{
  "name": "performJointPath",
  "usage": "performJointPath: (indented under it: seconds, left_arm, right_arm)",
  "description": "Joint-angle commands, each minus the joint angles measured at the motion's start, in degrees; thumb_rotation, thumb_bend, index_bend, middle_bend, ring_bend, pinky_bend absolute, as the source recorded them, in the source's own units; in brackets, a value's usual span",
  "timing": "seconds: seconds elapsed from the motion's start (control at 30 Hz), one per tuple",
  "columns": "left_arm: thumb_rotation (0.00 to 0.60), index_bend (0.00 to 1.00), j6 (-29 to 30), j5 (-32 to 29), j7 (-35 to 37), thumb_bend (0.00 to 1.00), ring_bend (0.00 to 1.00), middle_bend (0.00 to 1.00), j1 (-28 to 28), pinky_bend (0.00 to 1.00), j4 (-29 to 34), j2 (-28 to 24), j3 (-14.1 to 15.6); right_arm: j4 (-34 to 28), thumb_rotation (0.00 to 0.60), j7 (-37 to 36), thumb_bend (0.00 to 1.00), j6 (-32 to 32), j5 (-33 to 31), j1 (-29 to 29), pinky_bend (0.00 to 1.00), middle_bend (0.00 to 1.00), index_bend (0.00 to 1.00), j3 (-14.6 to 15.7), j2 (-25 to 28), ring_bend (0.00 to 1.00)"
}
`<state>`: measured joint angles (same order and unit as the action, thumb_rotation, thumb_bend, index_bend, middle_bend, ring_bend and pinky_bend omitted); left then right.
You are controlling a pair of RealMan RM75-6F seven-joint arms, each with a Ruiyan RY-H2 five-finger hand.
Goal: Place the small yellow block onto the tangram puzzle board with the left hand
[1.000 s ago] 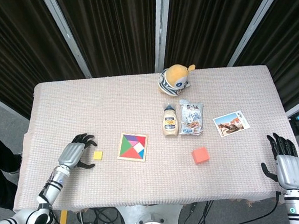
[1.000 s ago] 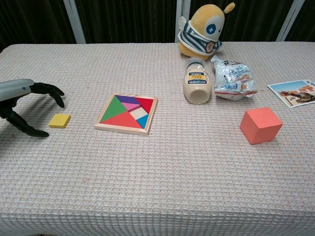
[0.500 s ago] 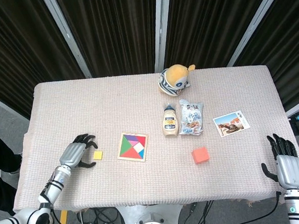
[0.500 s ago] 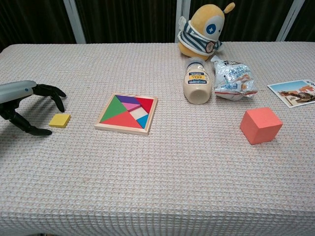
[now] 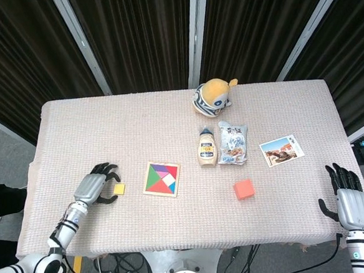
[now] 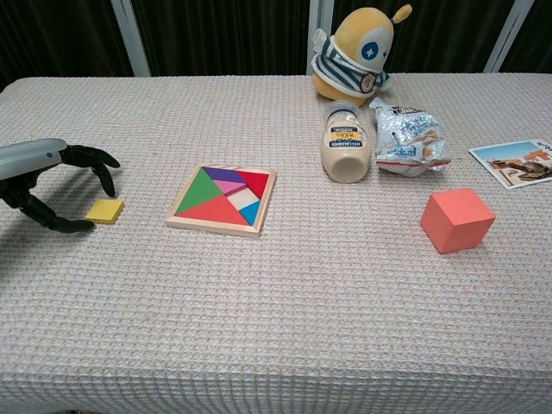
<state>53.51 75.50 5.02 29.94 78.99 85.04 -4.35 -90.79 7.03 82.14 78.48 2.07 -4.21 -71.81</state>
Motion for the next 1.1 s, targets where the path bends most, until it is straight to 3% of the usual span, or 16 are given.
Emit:
performJointPath:
  seconds: [0.03,1.1]
  left_arm:
    - [0.6,0.38,0.08,-0.03,-0.06,0.25,0.0,0.11,0.12,0.0,0.26,-0.17,-0.12]
    - [0.6,0.47,-0.28,-0.62,-0.59,0.3,0.0,0.13,1.46,0.0,2.18,-0.38,-0.59]
  right_arm:
    - [0.0,0.6,0.03,0.26,0.02,-0.06,-0.04,0.0,0.0,0.0,0.01,0.01,0.0]
    - [0.39,0.6,-0.53,0.26,-0.13,-0.21,-0.07,0.0,0.0,0.0,0.01,0.08,0.0]
